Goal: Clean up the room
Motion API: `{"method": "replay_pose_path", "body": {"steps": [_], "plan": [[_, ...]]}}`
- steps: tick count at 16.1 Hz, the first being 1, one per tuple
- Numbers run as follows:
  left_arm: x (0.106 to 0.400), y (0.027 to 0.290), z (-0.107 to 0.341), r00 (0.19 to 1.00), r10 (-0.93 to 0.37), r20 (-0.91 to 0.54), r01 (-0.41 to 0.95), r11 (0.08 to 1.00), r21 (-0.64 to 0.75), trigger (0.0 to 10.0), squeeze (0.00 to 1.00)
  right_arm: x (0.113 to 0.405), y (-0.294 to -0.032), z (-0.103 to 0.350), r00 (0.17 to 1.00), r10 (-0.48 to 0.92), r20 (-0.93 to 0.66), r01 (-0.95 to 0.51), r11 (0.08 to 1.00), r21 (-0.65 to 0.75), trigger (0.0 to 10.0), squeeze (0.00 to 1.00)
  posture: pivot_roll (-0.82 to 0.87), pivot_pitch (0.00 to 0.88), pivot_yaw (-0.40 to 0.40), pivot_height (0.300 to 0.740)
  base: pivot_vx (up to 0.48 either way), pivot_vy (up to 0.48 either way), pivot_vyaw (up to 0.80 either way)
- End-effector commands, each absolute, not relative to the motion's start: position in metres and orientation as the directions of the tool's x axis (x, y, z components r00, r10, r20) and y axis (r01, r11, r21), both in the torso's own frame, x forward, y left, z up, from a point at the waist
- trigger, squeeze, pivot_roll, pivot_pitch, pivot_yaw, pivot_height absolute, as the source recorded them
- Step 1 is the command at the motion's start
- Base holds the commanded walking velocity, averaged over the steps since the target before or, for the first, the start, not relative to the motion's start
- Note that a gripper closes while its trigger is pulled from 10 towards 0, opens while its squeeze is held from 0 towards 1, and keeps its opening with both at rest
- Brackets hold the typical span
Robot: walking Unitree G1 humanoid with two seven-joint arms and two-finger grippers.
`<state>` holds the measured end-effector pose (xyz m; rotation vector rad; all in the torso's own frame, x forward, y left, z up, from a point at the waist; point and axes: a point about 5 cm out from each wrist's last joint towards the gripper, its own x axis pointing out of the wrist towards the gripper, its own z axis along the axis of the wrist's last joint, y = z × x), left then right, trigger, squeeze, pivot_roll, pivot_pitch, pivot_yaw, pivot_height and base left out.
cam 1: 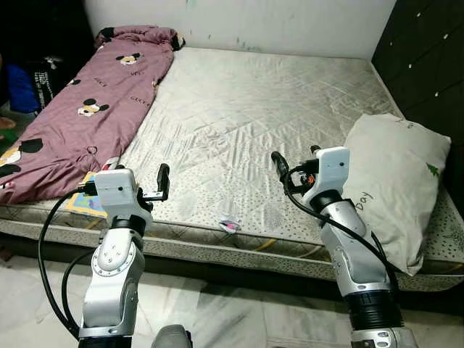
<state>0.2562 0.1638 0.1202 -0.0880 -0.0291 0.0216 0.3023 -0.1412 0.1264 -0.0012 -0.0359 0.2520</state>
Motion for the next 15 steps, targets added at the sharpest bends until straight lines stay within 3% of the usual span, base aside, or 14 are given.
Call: {"method": "replay_pose_path", "body": {"steps": [1, 15], "plan": [[0.2555, 0.1651, 0.1223, 0.999, 0.021, 0.035, -0.018, 0.996, -0.088, 10.0, 0.00, 0.3029, -0.1414, 0.1323, 0.966, 0.251, 0.061, -0.251, 0.968, -0.011, 10.0, 0.00, 0.00, 0.000, -0.030, 0.740, 0.247, 0.000, 0.00], [0.2563, 0.1648, 0.1204, 1.000, 0.016, 0.027, -0.013, 0.996, -0.093, 10.0, 0.00, 0.3052, -0.1418, 0.1307, 0.966, 0.251, 0.057, -0.251, 0.968, -0.016, 10.0, 0.00, 0.01, 0.000, -0.033, 0.740, 0.304, 0.000, 0.00]]}}
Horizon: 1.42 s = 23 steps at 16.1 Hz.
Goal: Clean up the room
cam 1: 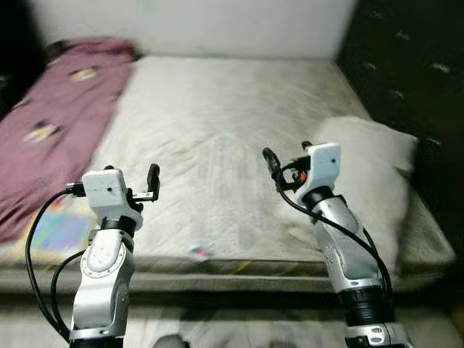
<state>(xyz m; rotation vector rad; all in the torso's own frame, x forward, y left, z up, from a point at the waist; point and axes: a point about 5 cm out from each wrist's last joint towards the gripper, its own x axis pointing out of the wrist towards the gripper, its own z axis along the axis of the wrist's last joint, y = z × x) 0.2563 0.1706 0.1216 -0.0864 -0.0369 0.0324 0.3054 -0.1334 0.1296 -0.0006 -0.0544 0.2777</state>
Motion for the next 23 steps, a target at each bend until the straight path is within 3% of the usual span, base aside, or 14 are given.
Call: {"method": "replay_pose_path", "body": {"steps": [1, 6, 19, 23], "plan": [[0.2564, 0.1643, 0.1199, 1.000, 0.015, 0.026, -0.012, 0.996, -0.093, 10.0, 0.00, 0.3053, -0.1421, 0.1302, 0.966, 0.251, 0.057, -0.251, 0.968, -0.017, 10.0, 0.00, 0.01, 0.000, -0.033, 0.740, 0.285, 0.000, 0.00], [0.2547, 0.1678, 0.1159, 0.997, 0.079, 0.003, -0.078, 0.987, -0.142, 10.0, 0.00, 0.3061, -0.1422, 0.1286, 0.966, 0.252, 0.053, -0.252, 0.968, -0.016, 10.0, 0.00, 0.01, 0.000, -0.040, 0.740, 0.000, 0.000, 0.00], [0.2567, 0.1664, 0.1158, 0.998, 0.069, -0.002, -0.069, 0.986, -0.153, 10.0, 0.00, 0.3048, -0.1407, 0.1260, 0.965, 0.257, 0.044, -0.257, 0.966, -0.009, 10.0, 0.00, 0.00, 0.000, -0.037, 0.740, 0.000, 0.461, 0.00], [0.2575, 0.1669, 0.1184, 0.998, 0.065, 0.019, -0.062, 0.988, -0.139, 10.0, 0.00, 0.3052, -0.1401, 0.1265, 0.965, 0.259, 0.046, -0.258, 0.966, -0.021, 10.0, 0.00, 0.00, 0.000, -0.036, 0.740, 0.000, 0.061, 0.00]]}}
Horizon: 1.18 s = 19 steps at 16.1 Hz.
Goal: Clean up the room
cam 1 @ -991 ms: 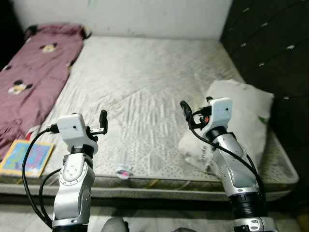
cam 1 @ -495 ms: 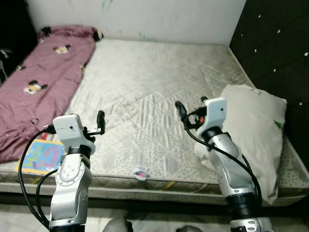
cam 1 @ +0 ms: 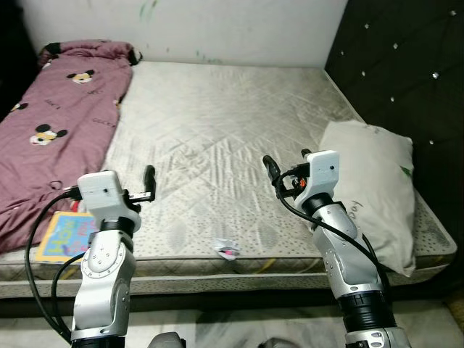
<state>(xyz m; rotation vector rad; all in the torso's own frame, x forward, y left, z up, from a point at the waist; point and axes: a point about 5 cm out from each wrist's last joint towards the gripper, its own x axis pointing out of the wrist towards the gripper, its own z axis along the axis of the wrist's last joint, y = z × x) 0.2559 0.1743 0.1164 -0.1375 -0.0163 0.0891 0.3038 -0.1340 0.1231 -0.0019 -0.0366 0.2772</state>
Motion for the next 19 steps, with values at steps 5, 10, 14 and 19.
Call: {"method": "replay_pose_path", "body": {"steps": [5, 10, 14, 19], "plan": [[0.2560, 0.1643, 0.1198, 0.999, 0.027, 0.030, -0.022, 0.988, -0.152, 10.0, 0.00, 0.3052, -0.1390, 0.1256, 0.965, 0.260, 0.044, -0.259, 0.966, -0.023, 10.0, 0.00, 0.00, 0.000, -0.034, 0.740, 0.000, 0.000, 0.59], [0.2563, 0.1642, 0.1197, 0.999, 0.025, 0.029, -0.021, 0.989, -0.148, 10.0, 0.00, 0.3055, -0.1393, 0.1252, 0.966, 0.256, 0.042, -0.256, 0.967, -0.019, 10.0, 0.00, 0.00, 0.000, -0.033, 0.740, 0.208, 0.000, 0.00], [0.2566, 0.1636, 0.1193, 1.000, 0.016, 0.027, -0.012, 0.990, -0.144, 10.0, 0.00, 0.3063, -0.1393, 0.1248, 0.966, 0.256, 0.041, -0.256, 0.967, -0.019, 10.0, 0.00, 0.01, 0.000, -0.035, 0.740, 0.061, 0.000, 0.00], [0.2591, 0.1628, 0.1192, 1.000, 0.008, 0.027, -0.004, 0.990, -0.142, 10.0, 0.00, 0.3092, -0.1394, 0.1245, 0.968, 0.249, 0.035, -0.248, 0.968, -0.021, 10.0, 0.00, 0.01, 0.000, -0.033, 0.740, 0.251, 0.000, -0.32]]}}
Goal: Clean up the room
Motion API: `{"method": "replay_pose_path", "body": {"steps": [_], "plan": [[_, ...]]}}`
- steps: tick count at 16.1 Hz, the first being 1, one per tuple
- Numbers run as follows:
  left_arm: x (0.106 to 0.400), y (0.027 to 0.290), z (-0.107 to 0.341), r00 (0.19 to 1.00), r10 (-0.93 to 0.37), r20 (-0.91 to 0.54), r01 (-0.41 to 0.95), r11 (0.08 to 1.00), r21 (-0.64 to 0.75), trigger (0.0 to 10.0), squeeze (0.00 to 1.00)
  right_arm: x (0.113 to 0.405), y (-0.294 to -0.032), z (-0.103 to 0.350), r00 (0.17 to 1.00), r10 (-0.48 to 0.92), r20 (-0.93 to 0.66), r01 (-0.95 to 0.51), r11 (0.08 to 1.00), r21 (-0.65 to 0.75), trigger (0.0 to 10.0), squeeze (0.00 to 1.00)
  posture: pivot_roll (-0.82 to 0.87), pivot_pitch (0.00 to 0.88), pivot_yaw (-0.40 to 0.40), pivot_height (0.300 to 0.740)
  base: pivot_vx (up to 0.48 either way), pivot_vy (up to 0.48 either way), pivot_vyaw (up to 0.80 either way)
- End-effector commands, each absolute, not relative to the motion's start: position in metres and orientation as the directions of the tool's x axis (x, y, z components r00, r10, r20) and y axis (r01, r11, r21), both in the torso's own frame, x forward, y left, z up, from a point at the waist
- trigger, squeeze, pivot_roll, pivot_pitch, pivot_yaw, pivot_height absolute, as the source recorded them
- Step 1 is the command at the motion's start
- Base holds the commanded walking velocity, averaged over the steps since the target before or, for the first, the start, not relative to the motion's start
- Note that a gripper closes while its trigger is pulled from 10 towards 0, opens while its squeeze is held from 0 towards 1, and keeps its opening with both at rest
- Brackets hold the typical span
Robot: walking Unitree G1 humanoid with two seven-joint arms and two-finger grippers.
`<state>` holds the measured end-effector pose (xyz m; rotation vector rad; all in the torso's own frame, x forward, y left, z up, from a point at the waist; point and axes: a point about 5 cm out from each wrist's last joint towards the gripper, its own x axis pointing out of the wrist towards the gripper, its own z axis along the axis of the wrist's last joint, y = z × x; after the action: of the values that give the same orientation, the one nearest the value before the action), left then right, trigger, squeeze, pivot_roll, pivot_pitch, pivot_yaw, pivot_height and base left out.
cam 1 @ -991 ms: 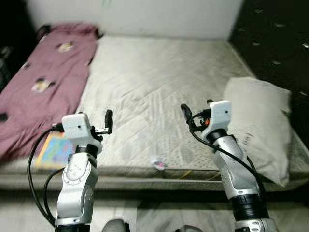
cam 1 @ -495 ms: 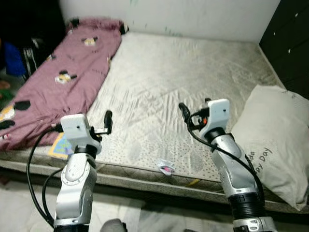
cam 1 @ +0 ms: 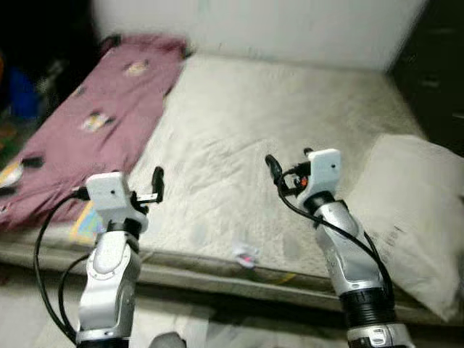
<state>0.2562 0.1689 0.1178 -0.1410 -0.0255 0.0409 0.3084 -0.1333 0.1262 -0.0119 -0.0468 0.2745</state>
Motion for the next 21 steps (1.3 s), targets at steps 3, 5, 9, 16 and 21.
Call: {"method": "replay_pose_path", "body": {"steps": [3, 5, 9, 16, 21], "plan": [[0.260, 0.163, 0.120, 1.000, 0.007, 0.030, -0.002, 0.990, -0.142, 10.0, 0.00, 0.310, -0.140, 0.126, 0.968, 0.247, 0.043, -0.246, 0.969, -0.020, 10.0, 0.00, 0.01, 0.000, -0.034, 0.740, 0.270, 0.000, 0.00], [0.260, 0.162, 0.120, 1.000, 0.008, 0.030, -0.003, 0.989, -0.146, 10.0, 0.00, 0.310, -0.140, 0.126, 0.968, 0.246, 0.044, -0.245, 0.969, -0.021, 10.0, 0.00, 0.01, 0.000, -0.033, 0.740, 0.277, 0.000, 0.00], [0.263, 0.163, 0.119, 1.000, 0.005, 0.028, -0.001, 0.990, -0.141, 10.0, 0.00, 0.313, -0.139, 0.126, 0.969, 0.243, 0.047, -0.242, 0.970, -0.023, 10.0, 0.00, 0.01, 0.000, -0.030, 0.740, 0.281, 0.000, 0.00], [0.277, 0.164, 0.122, 0.998, 0.034, 0.043, -0.028, 0.988, -0.149, 10.0, 0.00, 0.322, -0.142, 0.130, 0.971, 0.229, 0.068, -0.227, 0.973, -0.036, 10.0, 0.00, -0.01, 0.000, -0.018, 0.740, 0.122, 0.000, 0.00], [0.275, 0.164, 0.125, 0.997, 0.060, 0.046, -0.053, 0.988, -0.142, 10.0, 0.00, 0.319, -0.142, 0.128, 0.973, 0.218, 0.071, -0.214, 0.975, -0.050, 10.0, 0.00, 0.00, 0.000, 0.007, 0.740, 0.000, 0.000, 0.00]]}}
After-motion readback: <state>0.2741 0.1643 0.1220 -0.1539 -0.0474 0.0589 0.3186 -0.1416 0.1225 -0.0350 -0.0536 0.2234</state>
